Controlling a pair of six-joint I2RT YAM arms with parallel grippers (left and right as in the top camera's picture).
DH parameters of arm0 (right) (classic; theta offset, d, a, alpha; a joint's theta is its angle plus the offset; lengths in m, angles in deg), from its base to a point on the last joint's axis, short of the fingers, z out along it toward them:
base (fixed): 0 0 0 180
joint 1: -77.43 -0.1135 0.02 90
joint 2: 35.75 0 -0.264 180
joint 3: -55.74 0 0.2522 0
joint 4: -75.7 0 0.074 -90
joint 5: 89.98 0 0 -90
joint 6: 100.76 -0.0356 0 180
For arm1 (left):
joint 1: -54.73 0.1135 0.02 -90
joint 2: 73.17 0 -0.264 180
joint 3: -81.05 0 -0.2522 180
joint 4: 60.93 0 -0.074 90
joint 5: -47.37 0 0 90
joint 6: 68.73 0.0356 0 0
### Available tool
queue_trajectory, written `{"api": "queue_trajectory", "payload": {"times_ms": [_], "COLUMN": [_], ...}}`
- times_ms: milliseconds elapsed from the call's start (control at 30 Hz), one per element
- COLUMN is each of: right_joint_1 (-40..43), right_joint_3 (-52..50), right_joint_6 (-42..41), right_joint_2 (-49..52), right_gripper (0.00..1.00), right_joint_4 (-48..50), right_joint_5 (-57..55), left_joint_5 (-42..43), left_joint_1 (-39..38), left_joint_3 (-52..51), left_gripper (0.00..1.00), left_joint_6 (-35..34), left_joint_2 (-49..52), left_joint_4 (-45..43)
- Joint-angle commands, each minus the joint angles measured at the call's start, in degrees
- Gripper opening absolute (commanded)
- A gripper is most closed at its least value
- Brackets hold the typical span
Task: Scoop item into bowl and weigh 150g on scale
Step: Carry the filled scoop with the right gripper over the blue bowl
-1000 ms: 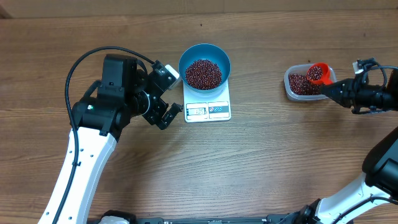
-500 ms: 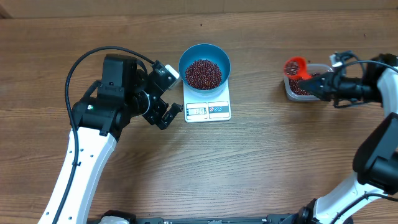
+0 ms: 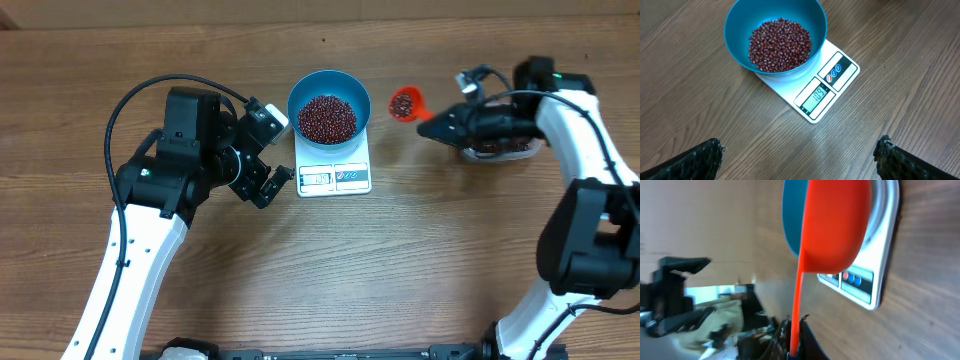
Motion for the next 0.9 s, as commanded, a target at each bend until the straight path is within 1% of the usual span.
{"api": "queue_trajectory", "payload": {"times_ms": [0,133,233,300,567,667,767,867], "right_joint_1": [-4.35,-8.94,-12.28,-15.08,-24.74,-28.44,-32.79,-35.17], "right_joint_3": [3.8,6.51,9.05,11.23,19.89,21.86,22.21,22.21], "right_joint_6": [-10.73,-16.22,-17.9,-18.69,-18.38,-15.87,-15.63,-15.63], "right_joint_2": [0.04,0.04,0.04,0.04,0.04,0.04,0.04,0.04], "right_gripper": [0.04,0.04,0.04,0.04,0.04,0.04,0.04,0.04], "right_joint_4": [3.72,8.41,9.25,9.07,5.38,4.26,3.32,2.89], "right_joint_5": [-4.96,-9.79,-17.79,-25.86,-53.07,-60.39,-69.64,-74.6], "left_joint_5": [0.81,0.81,0.81,0.81,0.81,0.81,0.81,0.81], "left_joint_1": [0.31,0.31,0.31,0.31,0.31,0.31,0.31,0.31], "left_joint_3": [0.87,0.87,0.87,0.87,0.87,0.87,0.87,0.87], "left_gripper": [1.0,1.0,0.99,1.0,1.0,1.0,1.0,1.0], "left_joint_6": [-0.59,-0.59,-0.59,-0.59,-0.59,-0.59,-0.59,-0.59], "left_joint_2": [-0.92,-0.92,-0.92,-0.92,-0.92,-0.92,-0.92,-0.92], "left_joint_4": [0.11,0.11,0.11,0.11,0.11,0.11,0.11,0.11]}}
